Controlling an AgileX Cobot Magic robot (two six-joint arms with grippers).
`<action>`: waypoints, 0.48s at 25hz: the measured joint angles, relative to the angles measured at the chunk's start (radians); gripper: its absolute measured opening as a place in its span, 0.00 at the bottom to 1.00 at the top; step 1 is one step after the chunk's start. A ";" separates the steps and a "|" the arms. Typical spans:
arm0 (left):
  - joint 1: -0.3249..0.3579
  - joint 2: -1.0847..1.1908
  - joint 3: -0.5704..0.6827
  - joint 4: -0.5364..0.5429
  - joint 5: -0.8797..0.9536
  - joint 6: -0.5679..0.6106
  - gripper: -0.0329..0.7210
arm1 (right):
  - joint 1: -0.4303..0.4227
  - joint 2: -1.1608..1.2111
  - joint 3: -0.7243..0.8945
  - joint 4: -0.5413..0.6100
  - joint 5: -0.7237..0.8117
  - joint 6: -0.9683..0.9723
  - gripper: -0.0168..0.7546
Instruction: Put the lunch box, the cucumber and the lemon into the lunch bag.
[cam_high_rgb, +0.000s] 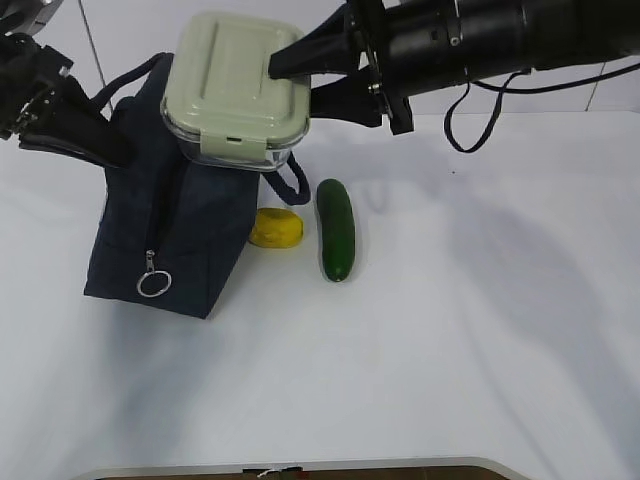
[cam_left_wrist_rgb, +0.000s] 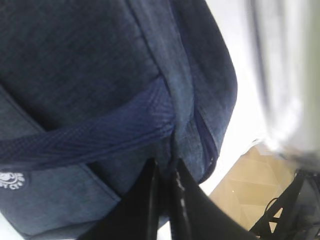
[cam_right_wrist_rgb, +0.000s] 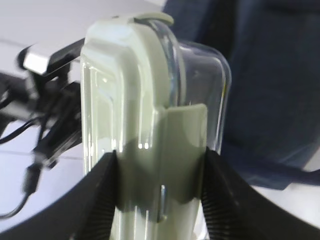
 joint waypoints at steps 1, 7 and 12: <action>0.000 0.000 0.000 0.000 0.000 0.000 0.03 | 0.000 0.020 -0.006 0.002 -0.014 -0.002 0.51; 0.000 -0.002 0.000 0.001 0.000 0.002 0.03 | 0.000 0.147 -0.040 0.017 -0.043 -0.004 0.51; 0.000 -0.038 0.000 0.001 -0.002 0.007 0.03 | 0.000 0.214 -0.051 0.005 -0.053 -0.004 0.51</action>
